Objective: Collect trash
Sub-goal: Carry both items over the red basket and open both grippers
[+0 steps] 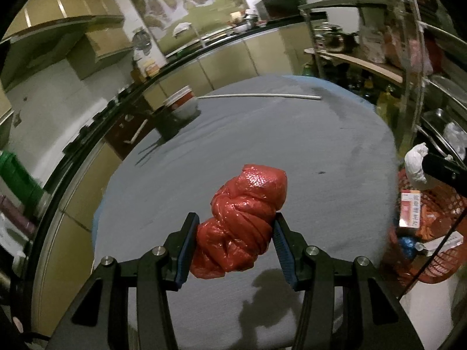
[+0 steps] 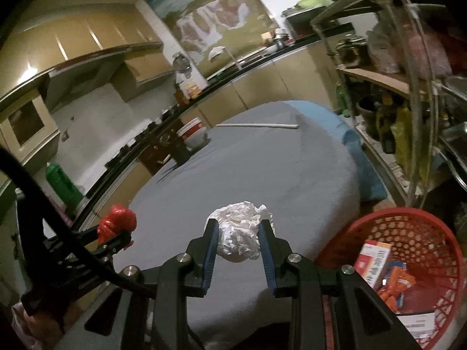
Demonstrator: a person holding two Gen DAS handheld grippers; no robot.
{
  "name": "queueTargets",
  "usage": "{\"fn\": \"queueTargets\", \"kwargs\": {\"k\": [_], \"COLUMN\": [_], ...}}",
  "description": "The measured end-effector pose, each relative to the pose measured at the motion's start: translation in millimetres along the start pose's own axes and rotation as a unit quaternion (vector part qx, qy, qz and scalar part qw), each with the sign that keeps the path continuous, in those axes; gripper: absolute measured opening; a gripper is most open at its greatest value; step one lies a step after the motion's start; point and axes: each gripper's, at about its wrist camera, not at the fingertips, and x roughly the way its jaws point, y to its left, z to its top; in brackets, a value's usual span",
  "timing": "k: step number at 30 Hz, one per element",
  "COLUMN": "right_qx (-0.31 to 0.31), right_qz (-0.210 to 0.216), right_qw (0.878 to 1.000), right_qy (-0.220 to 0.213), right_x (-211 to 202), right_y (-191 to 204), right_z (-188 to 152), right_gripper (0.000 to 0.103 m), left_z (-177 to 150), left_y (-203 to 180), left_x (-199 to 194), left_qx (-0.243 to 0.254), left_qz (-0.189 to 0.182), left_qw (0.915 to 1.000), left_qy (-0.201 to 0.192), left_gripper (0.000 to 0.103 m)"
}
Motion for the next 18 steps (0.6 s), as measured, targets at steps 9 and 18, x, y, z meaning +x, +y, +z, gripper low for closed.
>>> {"fn": "queueTargets", "kwargs": {"k": [9, 18], "right_qx": [0.048, 0.089], "right_qz": [-0.064, -0.121], "right_qw": [0.996, 0.988], "right_qy": [-0.032, -0.037], "right_x": [-40.0, -79.0], "right_y": [-65.7, -119.4], "right_z": [4.3, -3.5], "right_gripper": [0.03, 0.03], "left_z": [16.6, 30.7], "left_y": [-55.7, -116.6], "left_x": [4.2, 3.4], "left_qx": [0.023, 0.051], "left_qz": [-0.159, -0.283], "left_qw": [0.9866, 0.9563], "left_qy": [0.028, 0.055], "left_gripper": [0.052, 0.053]}}
